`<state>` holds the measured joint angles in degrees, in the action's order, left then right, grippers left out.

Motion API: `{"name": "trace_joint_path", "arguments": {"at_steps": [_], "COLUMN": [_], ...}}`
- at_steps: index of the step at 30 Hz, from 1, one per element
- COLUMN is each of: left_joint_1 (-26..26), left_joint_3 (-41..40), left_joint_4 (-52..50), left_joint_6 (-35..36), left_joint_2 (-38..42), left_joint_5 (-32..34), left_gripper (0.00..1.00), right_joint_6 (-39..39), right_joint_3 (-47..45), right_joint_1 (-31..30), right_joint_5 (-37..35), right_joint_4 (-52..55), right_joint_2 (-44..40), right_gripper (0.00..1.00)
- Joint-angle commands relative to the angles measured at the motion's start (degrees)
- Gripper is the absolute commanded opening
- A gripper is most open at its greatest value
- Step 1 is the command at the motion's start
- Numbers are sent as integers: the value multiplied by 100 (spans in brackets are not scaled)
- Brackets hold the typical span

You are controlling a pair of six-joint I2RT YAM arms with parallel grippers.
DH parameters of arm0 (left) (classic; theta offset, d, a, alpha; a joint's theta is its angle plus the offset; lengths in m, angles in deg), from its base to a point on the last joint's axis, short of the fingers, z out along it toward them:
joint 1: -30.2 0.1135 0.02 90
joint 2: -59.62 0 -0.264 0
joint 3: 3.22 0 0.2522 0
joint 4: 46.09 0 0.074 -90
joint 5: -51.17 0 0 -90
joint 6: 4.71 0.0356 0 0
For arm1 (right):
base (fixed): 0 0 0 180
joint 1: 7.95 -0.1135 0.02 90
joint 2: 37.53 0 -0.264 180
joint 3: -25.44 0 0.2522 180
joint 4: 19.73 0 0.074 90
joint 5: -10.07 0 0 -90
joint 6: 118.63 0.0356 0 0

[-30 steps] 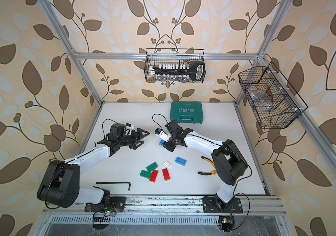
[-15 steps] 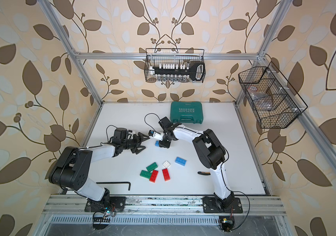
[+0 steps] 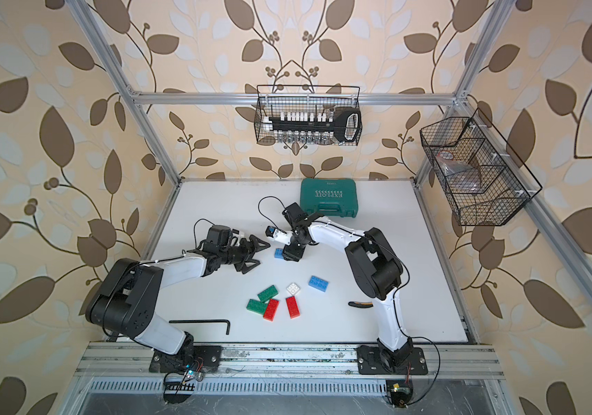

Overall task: Assemble a small pinwheel with lego
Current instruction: Place the lego brick at the center of the board, then pick up the lego brick from the center of the board.

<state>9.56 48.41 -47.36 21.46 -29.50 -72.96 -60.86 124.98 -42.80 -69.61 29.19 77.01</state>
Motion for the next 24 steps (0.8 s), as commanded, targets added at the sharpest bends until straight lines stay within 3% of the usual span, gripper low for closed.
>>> {"name": "trace_joint_path", "arguments": {"at_steps": [1, 8, 14, 24], "left_joint_1": [-470, -1234, -1260, -1173], "left_joint_3": [151, 44, -155, -229], "left_joint_4": [6, 421, 310, 60], "left_joint_6": [67, -208, -121, 38], "left_joint_2": [224, 163, 394, 607], "left_joint_5": [239, 641, 895, 1048], "left_gripper": [89, 89, 89, 89], "right_joint_6": [235, 396, 104, 223], "right_joint_3": [-305, -1587, -2420, -2498], "right_joint_1": [116, 127, -64, -153], "right_joint_5": [-144, -560, -618, -616], "right_joint_4": [620, 986, 929, 683], "right_joint_2": [-970, -2002, -2250, -1822], "right_gripper": [66, 65, 63, 56]}}
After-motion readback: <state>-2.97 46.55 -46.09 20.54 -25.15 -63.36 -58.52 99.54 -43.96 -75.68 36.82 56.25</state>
